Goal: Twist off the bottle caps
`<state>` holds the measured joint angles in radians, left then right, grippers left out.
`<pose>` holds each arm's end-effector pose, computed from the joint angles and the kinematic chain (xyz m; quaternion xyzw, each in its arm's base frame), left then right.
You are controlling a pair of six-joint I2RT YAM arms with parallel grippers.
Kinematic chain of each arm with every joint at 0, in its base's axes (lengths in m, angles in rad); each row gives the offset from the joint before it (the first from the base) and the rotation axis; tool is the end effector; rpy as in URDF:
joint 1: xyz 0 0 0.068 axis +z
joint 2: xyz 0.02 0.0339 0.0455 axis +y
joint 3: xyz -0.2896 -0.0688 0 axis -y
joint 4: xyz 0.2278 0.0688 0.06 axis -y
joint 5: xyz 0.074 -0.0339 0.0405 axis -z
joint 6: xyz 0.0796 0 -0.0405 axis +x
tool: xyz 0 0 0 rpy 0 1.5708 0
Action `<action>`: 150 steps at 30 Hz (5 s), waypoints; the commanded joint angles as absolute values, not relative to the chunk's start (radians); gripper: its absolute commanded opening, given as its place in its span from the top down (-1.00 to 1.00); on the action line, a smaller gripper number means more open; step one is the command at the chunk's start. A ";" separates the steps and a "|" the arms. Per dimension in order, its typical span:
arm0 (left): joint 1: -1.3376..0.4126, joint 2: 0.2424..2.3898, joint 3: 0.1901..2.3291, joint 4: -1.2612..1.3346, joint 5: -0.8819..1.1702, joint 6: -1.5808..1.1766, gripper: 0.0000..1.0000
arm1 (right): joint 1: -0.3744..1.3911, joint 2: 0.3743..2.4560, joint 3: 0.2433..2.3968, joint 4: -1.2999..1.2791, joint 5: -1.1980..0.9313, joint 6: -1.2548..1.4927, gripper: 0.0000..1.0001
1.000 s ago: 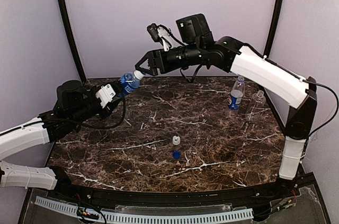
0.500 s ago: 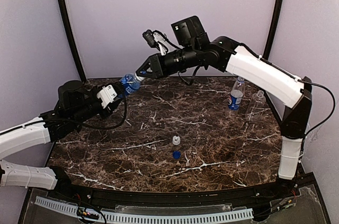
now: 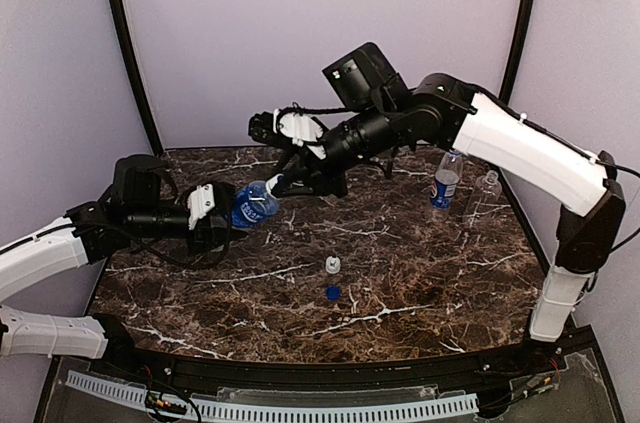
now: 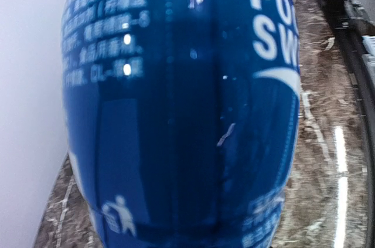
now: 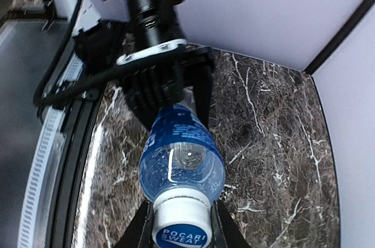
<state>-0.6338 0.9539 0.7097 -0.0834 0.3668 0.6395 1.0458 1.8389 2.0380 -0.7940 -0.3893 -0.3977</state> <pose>0.1672 -0.1583 0.3051 0.5606 0.5796 -0.1466 0.5730 0.1896 0.3876 0.4139 -0.6406 0.5906 0.3084 0.3816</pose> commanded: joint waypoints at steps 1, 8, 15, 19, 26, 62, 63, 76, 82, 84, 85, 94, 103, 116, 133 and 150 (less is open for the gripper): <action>-0.649 0.963 0.789 -0.267 0.710 0.629 0.43 | 1.187 1.801 1.924 -0.876 -0.350 -0.915 1.00; -0.655 0.970 0.811 -0.366 0.734 0.723 0.44 | 1.234 1.791 1.861 -0.826 -0.016 -1.228 1.00; -0.656 0.964 0.804 -0.366 0.717 0.736 0.44 | 1.250 1.674 1.624 -0.456 0.110 -1.438 0.67; -0.656 0.955 0.782 -0.325 0.650 0.716 0.45 | 1.246 1.636 1.595 -0.361 0.080 -1.307 -0.39; -0.657 0.941 0.707 -0.087 0.434 0.654 0.46 | 1.189 1.576 1.629 -0.301 -0.023 -0.808 -0.97; -0.656 0.956 0.660 0.060 0.224 0.718 0.53 | 1.002 1.809 1.950 -0.542 -0.405 -0.030 1.00; -0.656 0.954 0.671 0.032 0.288 0.717 0.54 | 1.016 1.794 1.924 -0.545 -0.433 -0.116 1.00; -0.656 0.953 0.741 -0.470 0.682 0.809 0.54 | 1.249 1.585 1.590 -0.652 -0.109 -1.217 1.00; -0.656 0.953 0.735 -0.531 0.683 0.877 0.57 | 1.303 1.526 1.441 -0.485 0.222 -1.566 1.00; -0.656 0.951 0.729 -0.538 0.685 0.890 0.57 | 1.315 1.495 1.393 -0.385 0.241 -1.645 1.00; -0.656 0.951 0.728 -0.539 0.686 0.893 0.57 | 1.319 1.481 1.379 -0.345 0.234 -1.669 1.00; -0.656 0.942 0.722 -0.499 0.674 0.890 0.59 | 1.328 1.493 1.362 -0.291 0.209 -1.676 1.00; -0.656 0.925 0.704 -0.464 0.671 0.874 0.61 | 1.325 1.473 1.321 -0.249 0.177 -1.626 0.97; -0.656 0.913 0.704 -0.413 0.680 0.832 0.64 | 1.315 1.482 1.343 -0.231 0.109 -1.562 1.00; -0.655 0.882 0.624 -0.050 0.488 0.517 0.69 | 0.853 1.444 1.388 -0.566 0.136 -0.153 1.00; -0.655 0.883 0.623 -0.005 0.505 0.501 0.60 | 0.806 1.772 1.300 -0.812 -0.094 0.347 1.00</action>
